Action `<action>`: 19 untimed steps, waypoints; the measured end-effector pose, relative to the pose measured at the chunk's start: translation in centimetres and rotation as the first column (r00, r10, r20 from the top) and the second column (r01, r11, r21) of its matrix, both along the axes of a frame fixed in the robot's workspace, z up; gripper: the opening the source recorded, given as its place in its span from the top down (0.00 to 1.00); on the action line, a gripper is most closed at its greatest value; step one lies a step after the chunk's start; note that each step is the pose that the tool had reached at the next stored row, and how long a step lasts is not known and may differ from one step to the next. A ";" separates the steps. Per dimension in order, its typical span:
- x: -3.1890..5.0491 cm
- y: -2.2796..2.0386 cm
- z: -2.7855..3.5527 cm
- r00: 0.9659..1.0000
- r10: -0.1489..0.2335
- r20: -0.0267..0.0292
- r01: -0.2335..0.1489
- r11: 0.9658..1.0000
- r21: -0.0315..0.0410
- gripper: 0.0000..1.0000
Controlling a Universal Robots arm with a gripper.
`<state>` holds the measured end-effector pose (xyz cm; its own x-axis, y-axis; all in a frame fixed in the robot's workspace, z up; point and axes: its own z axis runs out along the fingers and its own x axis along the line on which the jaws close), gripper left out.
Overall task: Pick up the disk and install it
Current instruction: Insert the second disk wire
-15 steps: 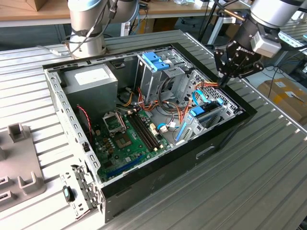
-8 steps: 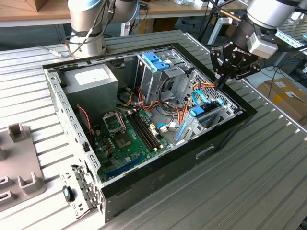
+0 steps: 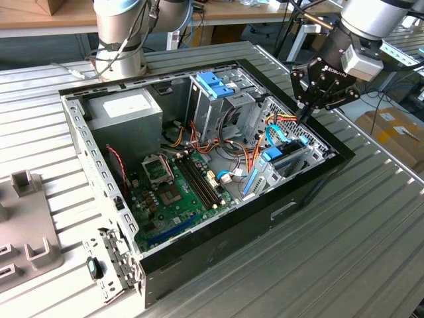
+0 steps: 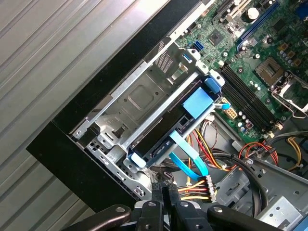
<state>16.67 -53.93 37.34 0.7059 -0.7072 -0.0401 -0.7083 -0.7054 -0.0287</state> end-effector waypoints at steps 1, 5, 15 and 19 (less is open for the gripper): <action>0.00 0.00 0.00 1.000 -0.019 0.000 0.019 1.000 0.000 0.84; 0.00 -0.01 -0.06 0.995 -0.101 0.000 0.101 0.995 0.000 0.84; 0.00 -0.01 -0.06 0.994 -0.109 0.000 0.109 0.994 0.000 0.84; 0.00 -0.01 -0.07 0.988 -0.156 0.000 0.156 0.988 0.000 0.84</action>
<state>16.67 -53.94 37.27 0.5871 -0.8085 -0.0402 -0.8095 -0.5864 -0.0288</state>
